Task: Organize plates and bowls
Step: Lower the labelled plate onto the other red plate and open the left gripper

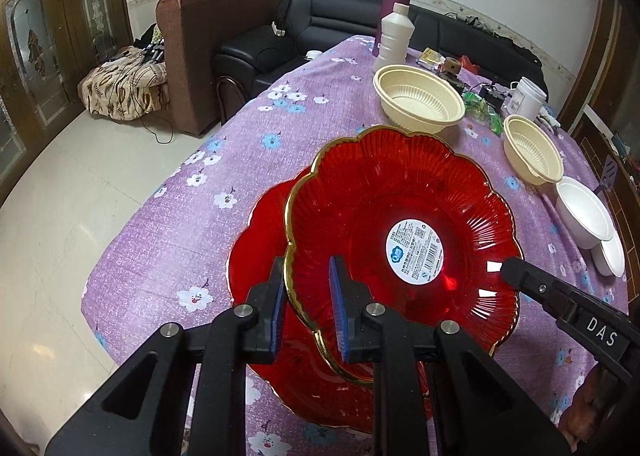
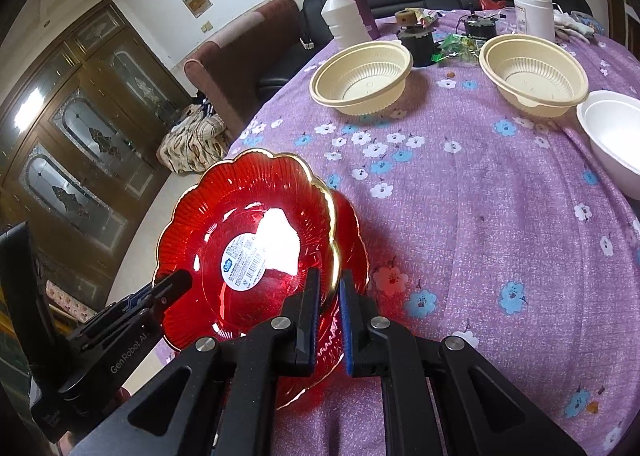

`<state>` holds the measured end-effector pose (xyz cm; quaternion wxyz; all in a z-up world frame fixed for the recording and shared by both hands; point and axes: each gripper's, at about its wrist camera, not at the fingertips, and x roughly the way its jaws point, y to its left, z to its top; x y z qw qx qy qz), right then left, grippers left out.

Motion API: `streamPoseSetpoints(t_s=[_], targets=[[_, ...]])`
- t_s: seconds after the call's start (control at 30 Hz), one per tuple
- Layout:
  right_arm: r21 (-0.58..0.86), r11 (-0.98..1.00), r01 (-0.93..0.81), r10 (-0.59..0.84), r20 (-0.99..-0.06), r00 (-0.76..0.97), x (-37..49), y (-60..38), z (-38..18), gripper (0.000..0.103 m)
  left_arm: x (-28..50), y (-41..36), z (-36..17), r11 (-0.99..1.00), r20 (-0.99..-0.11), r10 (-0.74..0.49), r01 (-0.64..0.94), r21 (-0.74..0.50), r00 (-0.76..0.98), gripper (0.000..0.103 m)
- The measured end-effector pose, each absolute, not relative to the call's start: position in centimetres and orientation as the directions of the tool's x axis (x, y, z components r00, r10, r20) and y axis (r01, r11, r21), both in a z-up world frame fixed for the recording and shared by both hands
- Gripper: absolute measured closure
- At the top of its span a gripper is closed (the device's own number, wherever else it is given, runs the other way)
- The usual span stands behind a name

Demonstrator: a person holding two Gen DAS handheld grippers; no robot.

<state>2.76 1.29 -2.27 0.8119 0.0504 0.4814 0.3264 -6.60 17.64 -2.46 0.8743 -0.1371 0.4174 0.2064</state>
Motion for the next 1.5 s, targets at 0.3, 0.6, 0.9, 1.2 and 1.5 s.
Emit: streamPoseSetpoints(t_s=[0.3,0.6,0.9,1.2,1.5], targets=[[0.369,0.789,-0.492,0.549,-0.783,0.294,3.0,2.7,-3.3,0.095,-6.4,18.5,-3.9,0.872,-0.815,0.236,-0.485,-0.062,0.529,0.083],[0.345,0.796,-0.498,0.525,-0.802,0.283,3.2,3.5,-3.9,0.095,-6.0,18.9,-4.8,0.87,-0.83,0.236,-0.491,-0.052,0.506,0.082],[0.311,0.804,-0.507,0.497,-0.819,0.286,3.1,4.2,-4.0,0.094,-5.8,19.0,-5.1,0.87,-0.837,0.237,-0.491,-0.044,0.494,0.082],[0.277,0.812,-0.514,0.47,-0.833,0.292,2.8,4.6,-3.7,0.088,-5.8,18.5,-5.4,0.877,-0.847,0.242,-0.481,-0.018,0.473,0.079],[0.233,0.809,-0.54,0.437,-0.853,0.287,2.3,5.0,-3.3,0.072,-5.8,18.3,-5.3,0.886,-0.871,0.187,-0.461,-0.05,0.454,0.064]])
